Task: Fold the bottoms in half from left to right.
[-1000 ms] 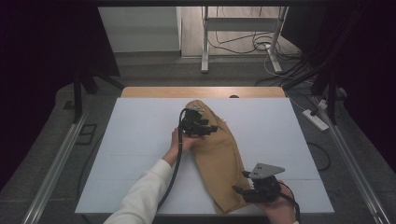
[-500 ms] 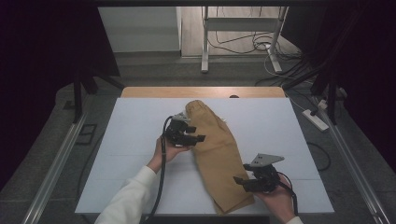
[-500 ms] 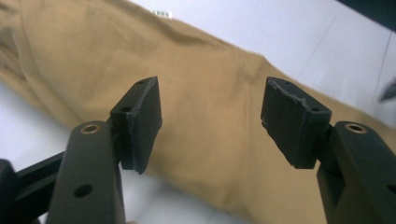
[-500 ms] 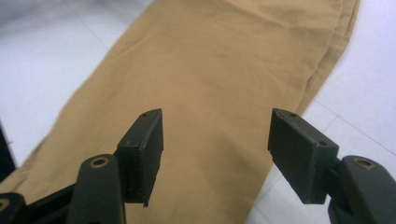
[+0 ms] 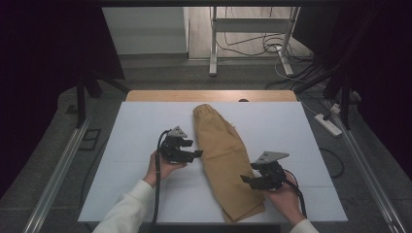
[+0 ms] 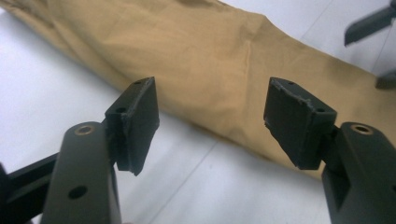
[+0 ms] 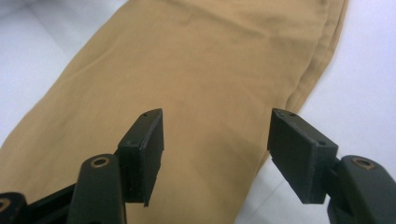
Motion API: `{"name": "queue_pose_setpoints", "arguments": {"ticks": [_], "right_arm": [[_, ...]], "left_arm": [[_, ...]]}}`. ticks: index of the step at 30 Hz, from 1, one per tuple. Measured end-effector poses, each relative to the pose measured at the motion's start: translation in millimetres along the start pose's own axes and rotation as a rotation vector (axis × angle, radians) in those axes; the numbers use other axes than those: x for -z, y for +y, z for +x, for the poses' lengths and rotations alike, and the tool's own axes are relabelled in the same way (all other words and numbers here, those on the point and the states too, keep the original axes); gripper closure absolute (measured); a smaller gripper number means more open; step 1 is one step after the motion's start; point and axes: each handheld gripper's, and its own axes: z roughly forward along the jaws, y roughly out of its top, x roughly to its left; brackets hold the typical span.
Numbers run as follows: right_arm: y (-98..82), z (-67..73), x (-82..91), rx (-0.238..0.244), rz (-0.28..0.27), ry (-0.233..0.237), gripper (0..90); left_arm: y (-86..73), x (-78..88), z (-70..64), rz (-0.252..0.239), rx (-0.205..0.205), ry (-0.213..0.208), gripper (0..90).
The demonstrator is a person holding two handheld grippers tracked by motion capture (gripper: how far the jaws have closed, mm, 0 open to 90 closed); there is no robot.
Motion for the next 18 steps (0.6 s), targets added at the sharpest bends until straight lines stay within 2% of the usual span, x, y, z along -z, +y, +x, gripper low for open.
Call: {"name": "queue_pose_setpoints", "arguments": {"ticks": [9,18], "right_arm": [[7.8,-9.0,-11.3,-0.015,0.011,-0.006,36.6],[20.0,-19.2,-25.7,-0.022,0.006,-0.037,36.6]], "left_arm": [[-16.2,14.7,-2.3,-0.012,0.017,0.004,32.2],[-21.0,19.7,-1.1,-0.014,0.023,0.009,31.1]]}}
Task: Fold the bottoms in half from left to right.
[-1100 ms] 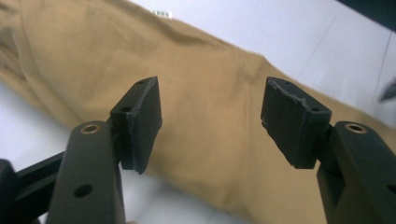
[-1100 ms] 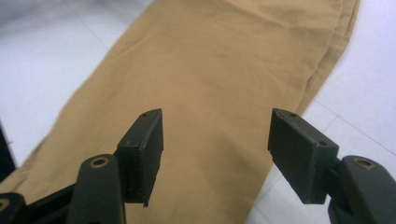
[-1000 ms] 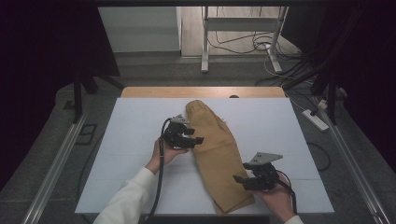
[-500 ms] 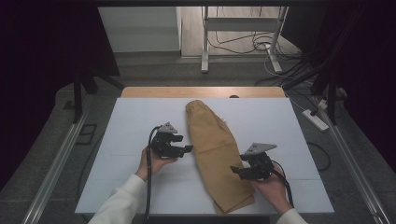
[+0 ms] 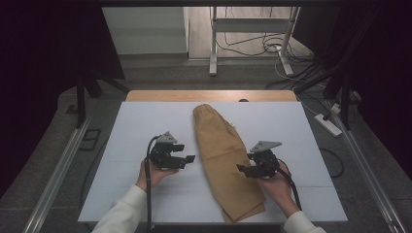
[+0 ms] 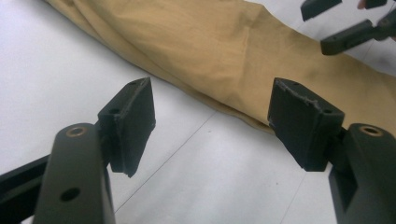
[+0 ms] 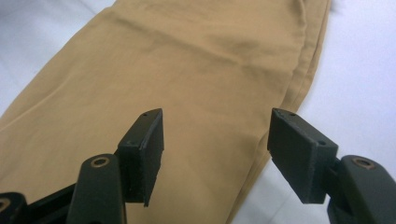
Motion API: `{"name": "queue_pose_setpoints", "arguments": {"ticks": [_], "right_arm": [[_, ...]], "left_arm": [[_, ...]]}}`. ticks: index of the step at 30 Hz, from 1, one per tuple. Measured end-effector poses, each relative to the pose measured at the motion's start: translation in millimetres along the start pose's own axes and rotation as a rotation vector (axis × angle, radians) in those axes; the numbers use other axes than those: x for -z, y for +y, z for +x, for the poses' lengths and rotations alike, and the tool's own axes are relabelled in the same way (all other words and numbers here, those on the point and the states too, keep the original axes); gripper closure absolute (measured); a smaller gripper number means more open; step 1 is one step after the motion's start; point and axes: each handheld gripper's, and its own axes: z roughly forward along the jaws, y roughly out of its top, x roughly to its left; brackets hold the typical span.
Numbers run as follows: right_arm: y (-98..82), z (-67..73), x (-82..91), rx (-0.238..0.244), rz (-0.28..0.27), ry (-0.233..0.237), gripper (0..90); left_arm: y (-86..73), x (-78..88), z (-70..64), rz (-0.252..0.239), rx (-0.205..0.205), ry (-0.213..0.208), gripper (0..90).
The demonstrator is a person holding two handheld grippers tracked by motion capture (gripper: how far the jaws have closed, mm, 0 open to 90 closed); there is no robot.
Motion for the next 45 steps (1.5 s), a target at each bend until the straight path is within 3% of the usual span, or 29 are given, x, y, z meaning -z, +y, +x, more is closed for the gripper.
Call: {"name": "queue_pose_setpoints", "arguments": {"ticks": [10,20,29,33,38,45], "right_arm": [[10.9,-13.7,-17.7,-0.009,0.020,-0.019,36.6],[14.0,-17.8,-29.1,0.000,0.046,-0.040,36.6],[19.8,-27.7,-34.8,-0.022,0.037,-0.062,37.5],[26.7,-29.2,-38.4,0.000,0.030,-0.057,42.9],[32.0,-36.2,-48.7,-0.014,0.056,-0.044,48.0],[31.4,-38.7,-50.3,-0.016,0.076,-0.020,78.5]], "left_arm": [[-3.0,-3.8,2.2,0.025,0.003,0.003,30.1],[-3.8,-4.5,3.3,0.032,0.003,0.002,29.5],[-3.7,-4.3,3.4,0.034,0.001,0.005,28.9],[-3.9,-4.9,3.5,0.037,-0.001,0.005,28.7],[-3.7,-4.0,2.7,0.034,-0.003,0.006,28.6],[-4.6,-2.6,4.9,0.033,0.001,0.010,28.6]]}}
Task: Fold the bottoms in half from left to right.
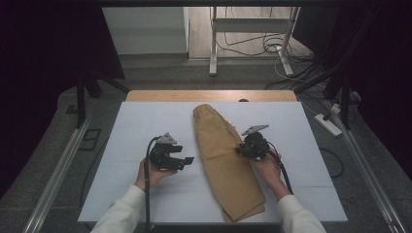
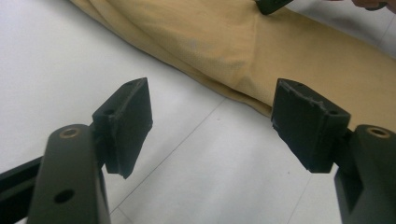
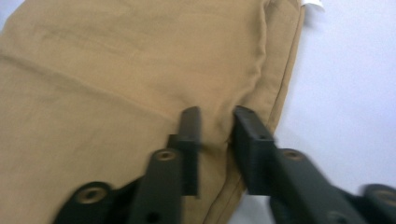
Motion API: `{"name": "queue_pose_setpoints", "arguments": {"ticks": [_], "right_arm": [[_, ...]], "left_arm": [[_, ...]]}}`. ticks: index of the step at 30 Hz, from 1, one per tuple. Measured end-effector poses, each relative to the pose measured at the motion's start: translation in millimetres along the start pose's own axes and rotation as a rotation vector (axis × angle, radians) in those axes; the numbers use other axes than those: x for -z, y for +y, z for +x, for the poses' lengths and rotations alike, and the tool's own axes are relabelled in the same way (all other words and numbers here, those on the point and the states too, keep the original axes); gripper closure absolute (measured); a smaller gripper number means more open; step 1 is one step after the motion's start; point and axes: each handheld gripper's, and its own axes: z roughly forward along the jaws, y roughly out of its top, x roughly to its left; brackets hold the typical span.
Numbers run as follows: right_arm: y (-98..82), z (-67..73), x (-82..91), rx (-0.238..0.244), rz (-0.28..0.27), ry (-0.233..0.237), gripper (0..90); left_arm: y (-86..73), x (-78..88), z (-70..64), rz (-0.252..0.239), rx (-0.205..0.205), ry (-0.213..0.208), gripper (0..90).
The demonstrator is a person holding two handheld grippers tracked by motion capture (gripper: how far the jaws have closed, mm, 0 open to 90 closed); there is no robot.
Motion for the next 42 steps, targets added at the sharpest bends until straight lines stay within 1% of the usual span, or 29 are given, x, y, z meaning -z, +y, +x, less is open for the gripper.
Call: {"name": "queue_pose_setpoints", "arguments": {"ticks": [2,3,6,8,13,20,21,22,23,24,26,27,28,29,30,32,37,39,42], "right_arm": [[0.1,1.4,1.0,0.005,0.007,-0.004,84.5],[0.2,2.4,1.3,0.015,0.009,-0.009,85.7],[1.3,5.6,4.3,0.035,0.021,-0.033,87.2],[1.2,5.6,6.7,0.039,0.028,-0.037,87.4],[-2.4,2.5,13.1,0.021,0.039,-0.042,87.5],[-7.6,0.9,12.5,0.001,0.049,-0.038,87.1],[-7.4,1.1,12.7,-0.002,0.049,-0.038,85.4],[-7.1,1.8,12.7,-0.001,0.048,-0.044,79.2],[-6.8,3.1,13.1,0.002,0.046,-0.058,65.5],[-6.2,4.9,13.9,-0.001,0.037,-0.076,57.3],[-5.2,8.5,17.7,-0.001,0.020,-0.085,51.7],[-4.3,11.5,21.1,0.002,0.000,-0.079,48.6],[-3.9,13.4,22.9,0.003,-0.011,-0.063,47.3],[-3.8,16.6,25.4,0.004,-0.022,-0.034,46.2],[-4.1,18.8,26.5,0.008,-0.029,-0.020,44.6],[-4.8,26.1,29.4,0.032,-0.042,0.005,42.4],[-4.1,39.9,33.5,0.044,-0.056,0.080,38.9],[-3.6,46.5,34.6,0.055,-0.058,0.097,38.2],[-3.6,58.6,35.3,0.082,-0.045,0.114,36.8]], "left_arm": [[-0.1,0.2,0.0,-0.001,-0.001,0.000,28.6],[0.0,0.3,-0.2,0.000,-0.002,0.001,28.6],[0.4,0.6,-0.6,0.000,-0.005,0.001,28.5],[0.3,0.7,-0.4,0.000,-0.005,0.001,28.4],[0.0,3.0,1.0,-0.003,-0.003,0.006,28.3],[-0.3,5.5,3.1,-0.011,0.003,0.012,28.0],[-0.1,5.8,3.2,-0.012,0.004,0.012,27.9],[0.1,6.3,3.5,-0.011,0.002,0.013,27.7],[0.2,6.6,3.6,-0.013,0.004,0.014,27.7],[0.3,7.0,4.0,-0.014,0.005,0.014,27.6],[0.4,8.1,4.4,-0.019,0.009,0.013,27.4],[0.5,8.4,4.5,-0.022,0.011,0.013,27.3],[0.5,9.0,4.8,-0.022,0.012,0.015,27.3],[0.5,9.2,4.9,-0.023,0.013,0.014,27.2],[0.5,9.5,5.1,-0.022,0.014,0.016,27.2],[0.2,9.6,5.6,-0.025,0.016,0.018,27.0],[0.1,10.4,6.7,-0.025,0.017,0.021,26.9],[-0.1,10.2,7.0,-0.026,0.018,0.021,26.8],[-0.4,10.2,7.4,-0.023,0.019,0.020,26.7]]}}
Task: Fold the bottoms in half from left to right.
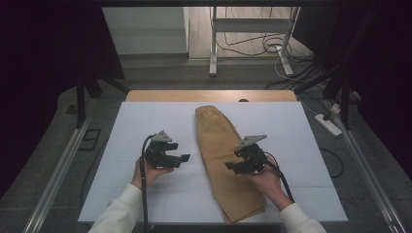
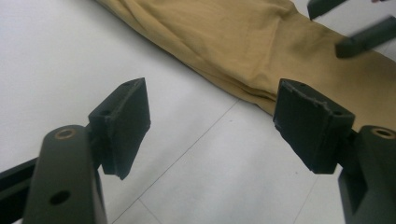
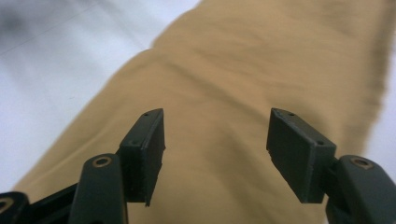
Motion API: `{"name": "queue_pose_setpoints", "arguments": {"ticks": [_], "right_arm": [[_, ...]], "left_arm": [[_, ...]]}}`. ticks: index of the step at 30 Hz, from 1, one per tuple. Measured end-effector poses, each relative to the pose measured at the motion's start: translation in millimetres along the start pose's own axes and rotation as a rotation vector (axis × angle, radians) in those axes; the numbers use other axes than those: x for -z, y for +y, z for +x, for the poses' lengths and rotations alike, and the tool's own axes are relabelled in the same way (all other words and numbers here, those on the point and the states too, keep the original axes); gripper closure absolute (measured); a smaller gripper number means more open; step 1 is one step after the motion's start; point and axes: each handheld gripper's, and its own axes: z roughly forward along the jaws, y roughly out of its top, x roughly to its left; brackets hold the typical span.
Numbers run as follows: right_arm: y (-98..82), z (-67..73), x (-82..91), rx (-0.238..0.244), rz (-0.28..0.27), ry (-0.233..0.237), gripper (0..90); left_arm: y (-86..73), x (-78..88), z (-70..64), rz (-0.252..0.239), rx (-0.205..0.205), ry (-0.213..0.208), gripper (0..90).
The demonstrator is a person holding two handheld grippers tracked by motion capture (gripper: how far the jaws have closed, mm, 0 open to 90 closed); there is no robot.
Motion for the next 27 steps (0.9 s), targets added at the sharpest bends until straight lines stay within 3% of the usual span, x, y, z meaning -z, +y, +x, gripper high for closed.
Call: {"name": "queue_pose_setpoints", "arguments": {"ticks": [8,15,24,27], "right_arm": [[5.1,27.8,-6.0,0.033,0.014,0.077,34.1],[10.6,51.1,-9.6,0.075,0.023,0.112,32.9],[6.3,68.0,-23.8,0.131,0.098,0.080,30.9],[3.5,70.4,-29.4,0.154,0.135,0.042,30.9]], "left_arm": [[0.0,1.4,1.4,-0.003,-0.001,0.004,26.5],[-0.4,2.6,2.7,-0.004,0.003,0.006,26.4],[-0.6,2.9,3.5,-0.006,0.004,0.008,26.3],[-0.6,3.0,3.5,-0.005,0.004,0.007,26.3]]}}
